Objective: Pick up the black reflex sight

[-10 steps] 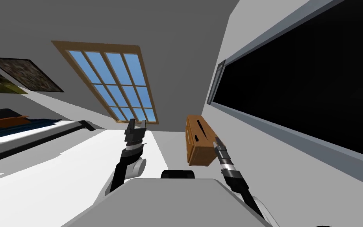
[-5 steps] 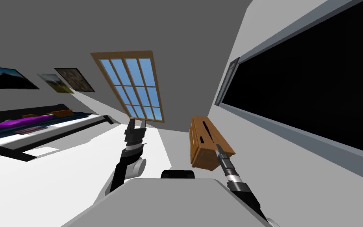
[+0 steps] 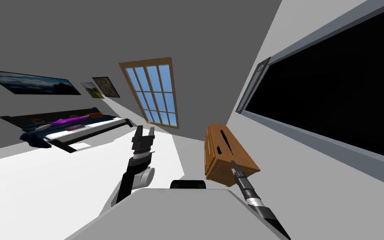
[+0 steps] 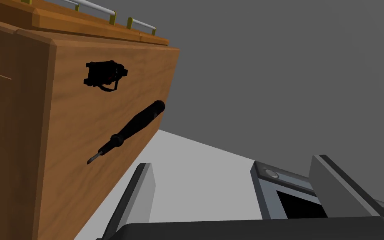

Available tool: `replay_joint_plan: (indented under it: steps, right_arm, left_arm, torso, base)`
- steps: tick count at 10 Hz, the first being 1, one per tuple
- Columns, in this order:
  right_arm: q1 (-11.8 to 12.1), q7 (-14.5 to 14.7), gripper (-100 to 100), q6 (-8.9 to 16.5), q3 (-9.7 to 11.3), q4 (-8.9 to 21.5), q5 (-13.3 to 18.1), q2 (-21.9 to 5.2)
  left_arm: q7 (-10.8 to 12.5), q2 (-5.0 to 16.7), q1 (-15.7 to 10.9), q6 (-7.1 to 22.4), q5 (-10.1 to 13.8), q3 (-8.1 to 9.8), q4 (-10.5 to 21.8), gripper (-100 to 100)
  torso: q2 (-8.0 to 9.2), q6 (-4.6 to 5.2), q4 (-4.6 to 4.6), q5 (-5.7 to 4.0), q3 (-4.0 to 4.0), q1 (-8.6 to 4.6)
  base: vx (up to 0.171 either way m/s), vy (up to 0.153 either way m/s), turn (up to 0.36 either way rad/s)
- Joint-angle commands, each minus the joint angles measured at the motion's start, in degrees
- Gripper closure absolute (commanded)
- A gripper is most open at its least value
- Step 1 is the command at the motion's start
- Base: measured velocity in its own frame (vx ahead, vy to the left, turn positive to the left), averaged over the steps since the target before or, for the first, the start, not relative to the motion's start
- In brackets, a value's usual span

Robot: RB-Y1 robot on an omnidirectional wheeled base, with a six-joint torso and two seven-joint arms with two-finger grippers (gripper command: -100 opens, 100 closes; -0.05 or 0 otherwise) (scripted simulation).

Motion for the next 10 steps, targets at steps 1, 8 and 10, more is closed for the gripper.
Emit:
replay_joint_plan:
  steps: [1,8,10]
  right_arm:
    - [1.66,0.12,-100,0.29,0.08,0.12,0.03,-0.39]
    - [12.44,1.77,-100,3.46,0.29,4.57,0.53,-4.58]
    - [14.28,2.34,-100,4.18,0.34,5.68,0.77,-5.24]
  left_arm:
    - [0.00,0.00,0.00,0.00,0.00,0.00,0.00,0]
    - [0.00,0.00,0.01,0.00,0.00,0.01,0.00,0]
    - [0.00,0.01,0.01,0.00,0.00,0.01,0.00,0]
  torso:
    - [0.00,0.00,0.00,0.00,0.00,0.00]
    - [-0.20,0.00,-0.04,-0.01,-0.11,-0.05]
    - [-0.22,0.01,-0.04,-0.02,-0.12,-0.09]
  base:
    - [-0.001,0.023,0.149]
    - [0.030,0.034,0.299]
    - [0.053,0.010,0.200]
